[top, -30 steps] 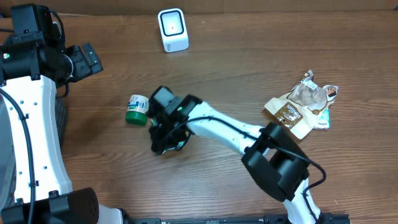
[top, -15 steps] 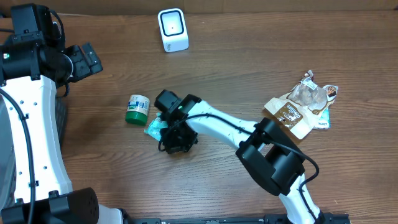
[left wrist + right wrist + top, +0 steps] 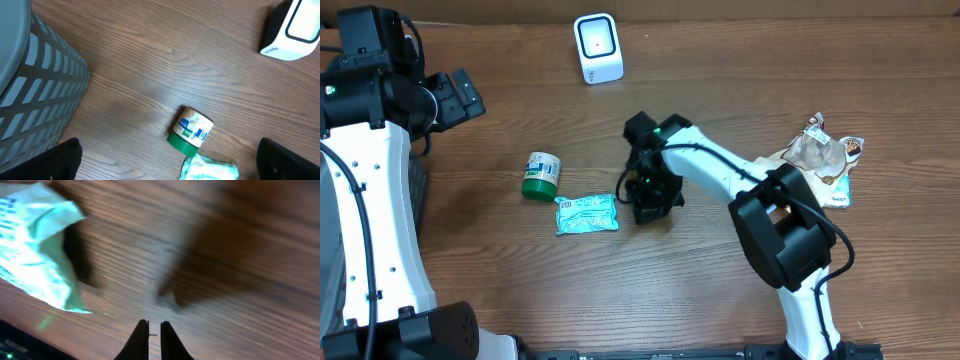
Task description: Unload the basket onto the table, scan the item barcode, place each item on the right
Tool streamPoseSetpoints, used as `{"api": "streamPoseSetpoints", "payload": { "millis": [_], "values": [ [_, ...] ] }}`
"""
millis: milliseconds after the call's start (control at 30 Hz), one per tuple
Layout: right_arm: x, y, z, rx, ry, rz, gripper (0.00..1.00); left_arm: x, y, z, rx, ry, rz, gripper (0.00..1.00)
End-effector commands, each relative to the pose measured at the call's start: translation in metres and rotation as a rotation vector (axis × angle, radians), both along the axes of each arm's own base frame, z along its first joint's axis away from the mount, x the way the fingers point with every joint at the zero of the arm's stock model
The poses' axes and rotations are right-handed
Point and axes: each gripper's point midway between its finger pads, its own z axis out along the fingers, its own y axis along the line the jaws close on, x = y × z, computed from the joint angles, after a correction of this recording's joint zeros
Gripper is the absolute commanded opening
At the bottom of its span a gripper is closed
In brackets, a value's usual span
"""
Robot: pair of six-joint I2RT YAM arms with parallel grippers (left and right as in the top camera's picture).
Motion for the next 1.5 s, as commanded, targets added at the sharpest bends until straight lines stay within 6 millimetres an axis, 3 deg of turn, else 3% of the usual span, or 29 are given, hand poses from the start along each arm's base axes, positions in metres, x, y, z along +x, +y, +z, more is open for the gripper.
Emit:
{"api": "streamPoseSetpoints", "payload": {
  "millis": [0, 133, 233, 367, 500, 700, 767, 900, 1100, 1233, 1467],
  "values": [
    [0.024, 0.008, 0.033, 0.084, -0.104, 0.043, 0.09, 0.000, 0.001, -0.004, 0.011, 0.014, -0.006, 0.99],
    [0.040, 0.029, 0.068, 0.180, -0.197, 0.056, 0.12, 0.000, 0.001, -0.004, 0.011, 0.014, -0.006, 1.00],
    [0.041, 0.054, 0.081, 0.266, -0.223, 0.063, 0.11, 0.000, 0.001, -0.004, 0.011, 0.014, -0.006, 1.00],
    [0.039, 0.081, 0.074, 0.287, -0.243, 0.001, 0.08, 0.000, 0.001, -0.004, 0.011, 0.014, -0.006, 1.00],
    [0.025, 0.100, 0.051, 0.234, -0.255, -0.038, 0.06, 0.000, 0.001, -0.004, 0.011, 0.013, -0.006, 0.99],
    [0.011, 0.095, 0.004, 0.075, -0.267, -0.064, 0.17, 0.000, 0.001, -0.004, 0.011, 0.014, -0.006, 0.99],
    [0.009, 0.092, -0.007, 0.052, -0.246, -0.062, 0.24, 0.000, 0.001, -0.004, 0.011, 0.014, -0.006, 0.99],
    [0.006, 0.085, -0.022, 0.018, -0.216, -0.065, 0.29, 0.000, 0.001, -0.004, 0.011, 0.013, -0.006, 1.00],
    [0.009, 0.068, -0.023, -0.020, -0.186, -0.079, 0.29, 0.000, 0.001, -0.004, 0.011, 0.014, -0.007, 1.00],
    [0.009, 0.054, -0.018, -0.044, -0.161, -0.052, 0.35, 0.000, 0.001, -0.004, 0.011, 0.013, -0.007, 1.00],
    [0.027, 0.056, 0.018, -0.025, -0.247, -0.010, 0.35, 0.000, 0.001, -0.004, 0.011, 0.013, -0.007, 1.00]
  ]
}}
